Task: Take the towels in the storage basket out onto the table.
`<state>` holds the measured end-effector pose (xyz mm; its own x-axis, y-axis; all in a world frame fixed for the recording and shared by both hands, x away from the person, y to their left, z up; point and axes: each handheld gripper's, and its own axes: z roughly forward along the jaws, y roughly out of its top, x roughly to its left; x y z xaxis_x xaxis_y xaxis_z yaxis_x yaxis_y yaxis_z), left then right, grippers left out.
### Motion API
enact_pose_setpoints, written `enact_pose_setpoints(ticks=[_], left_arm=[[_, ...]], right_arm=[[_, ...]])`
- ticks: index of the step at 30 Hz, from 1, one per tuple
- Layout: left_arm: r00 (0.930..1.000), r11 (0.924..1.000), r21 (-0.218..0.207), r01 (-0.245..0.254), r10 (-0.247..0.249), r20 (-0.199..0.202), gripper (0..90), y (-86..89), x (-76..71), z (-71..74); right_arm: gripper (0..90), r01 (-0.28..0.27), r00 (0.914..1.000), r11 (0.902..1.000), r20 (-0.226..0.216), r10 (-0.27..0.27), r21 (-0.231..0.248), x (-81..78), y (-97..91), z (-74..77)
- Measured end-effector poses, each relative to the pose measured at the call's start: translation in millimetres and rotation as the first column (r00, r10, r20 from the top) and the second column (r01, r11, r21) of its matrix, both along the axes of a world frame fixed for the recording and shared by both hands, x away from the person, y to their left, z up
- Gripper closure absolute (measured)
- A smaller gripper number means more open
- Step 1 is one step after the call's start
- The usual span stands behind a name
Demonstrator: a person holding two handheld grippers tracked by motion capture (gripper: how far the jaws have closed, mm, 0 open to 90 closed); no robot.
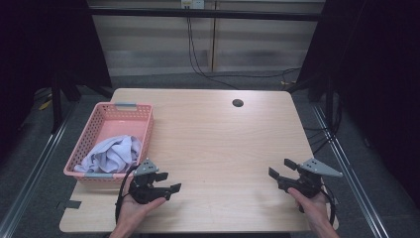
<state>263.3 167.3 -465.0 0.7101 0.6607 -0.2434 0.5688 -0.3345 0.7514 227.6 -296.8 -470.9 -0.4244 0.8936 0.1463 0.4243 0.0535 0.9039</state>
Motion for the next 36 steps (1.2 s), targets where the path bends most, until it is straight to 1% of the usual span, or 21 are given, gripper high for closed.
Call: enact_pose_setpoints(ticks=[2,5,6,7,8,9,13,18,19,20,21,22,23,25,26,27,28,31,32,33,36], left_arm=[[1.0000,0.9999,-0.017,-0.002,0.002,-0.003,33.1,0.6,1.4,1.5],[1.0000,0.9999,-0.016,-0.003,0.003,-0.002,33.1,0.3,2.2,2.7],[0.9999,0.9999,-0.011,0.002,-0.002,-0.010,33.8,0.5,3.0,3.3],[0.9994,0.9991,-0.042,-0.004,0.002,-0.035,34.0,-0.1,3.2,3.9],[0.9994,0.9991,-0.042,-0.004,0.002,-0.035,34.8,-0.1,3.2,3.9],[0.9998,0.9999,-0.017,-0.001,0.001,-0.018,34.1,-1.4,0.7,6.5],[0.9993,0.9984,-0.044,0.035,-0.035,-0.014,29.7,0.0,-4.1,12.6],[0.9996,0.9991,-0.034,0.026,-0.026,-0.010,26.7,6.8,-4.9,22.5],[0.9999,0.9996,-0.026,0.009,-0.009,0.007,26.8,16.4,-5.4,29.7],[0.9999,0.9996,-0.026,0.009,-0.009,0.007,26.8,16.4,-5.4,29.7],[0.9999,0.9994,-0.034,0.002,-0.001,0.011,26.8,20.8,-5.2,31.9],[0.9993,0.9980,-0.055,-0.032,0.033,0.020,26.7,34.6,-4.0,37.7],[0.9993,0.9980,-0.055,-0.032,0.033,0.020,26.6,34.6,-4.0,37.7],[0.9946,0.9938,-0.058,-0.095,0.097,0.038,25.4,54.8,-1.5,48.6],[0.9931,0.9928,-0.058,-0.105,0.108,0.045,25.5,57.3,-1.5,50.7],[0.9931,0.9928,-0.058,-0.105,0.108,0.045,25.4,57.3,-1.5,50.7],[0.9908,0.9924,-0.046,-0.114,0.117,0.068,25.4,62.9,-1.1,56.7],[0.9881,0.9925,-0.014,-0.122,0.123,0.093,25.7,77.0,7.9,74.6],[0.9881,0.9925,-0.014,-0.122,0.123,0.093,25.7,77.0,7.9,74.6],[0.9840,0.9895,0.003,-0.144,0.143,0.106,25.6,84.9,14.2,82.1],[0.9831,0.9879,0.003,-0.155,0.154,0.098,25.2,94.1,21.7,87.8]], right_arm=[[26.2,0.000,1.0000,1.0000,0.000,0.000,-0.008,-0.2,0.0,0.1],[26.1,-0.015,0.9998,0.9998,-0.014,0.015,-0.012,-0.2,-0.1,0.0],[26.5,-0.038,0.9978,0.9993,-0.054,0.038,-0.003,0.0,-0.2,0.7],[26.4,-0.054,0.9955,0.9986,-0.079,0.054,0.000,-0.1,-0.4,1.6],[26.1,-0.060,0.9944,0.9982,-0.087,0.060,-0.003,-0.9,0.1,2.4],[25.7,-0.067,0.9945,0.9977,-0.081,0.066,-0.005,-1.8,0.4,3.1],[24.1,-0.073,0.9932,0.9974,-0.091,0.072,-0.002,-6.4,2.2,5.3],[24.6,-0.104,0.9903,0.9946,-0.094,0.102,-0.011,-7.6,6.4,8.5],[24.6,-0.104,0.9901,0.9945,-0.095,0.103,-0.008,-7.2,7.9,8.6],[24.5,-0.112,0.9889,0.9936,-0.098,0.111,-0.006,-6.0,8.0,8.1],[24.4,-0.112,0.9889,0.9936,-0.098,0.111,-0.008,-5.7,7.9,7.9],[24.1,-0.110,0.9891,0.9939,-0.099,0.109,-0.006,-5.5,7.8,7.9],[24.1,-0.110,0.9891,0.9939,-0.099,0.109,-0.006,-5.5,7.8,7.9],[23.3,-0.120,0.9877,0.9927,-0.101,0.119,-0.005,-5.9,6.7,7.9],[23.2,-0.126,0.9869,0.9921,-0.102,0.125,-0.004,-6.3,6.2,7.9],[23.2,-0.126,0.9869,0.9921,-0.102,0.125,-0.004,-6.3,6.2,7.9],[23.2,-0.128,0.9866,0.9918,-0.103,0.127,-0.002,-6.6,5.9,7.8],[23.1,-0.134,0.9854,0.9910,-0.106,0.133,-0.003,-6.6,6.1,7.4],[23.1,-0.134,0.9854,0.9910,-0.106,0.133,-0.003,-6.6,6.1,7.4],[23.5,-0.138,0.9850,0.9904,-0.104,0.138,0.000,-6.6,6.4,7.6],[23.4,-0.140,0.9842,0.9902,-0.110,0.139,-0.002,-6.2,7.0,7.0]])
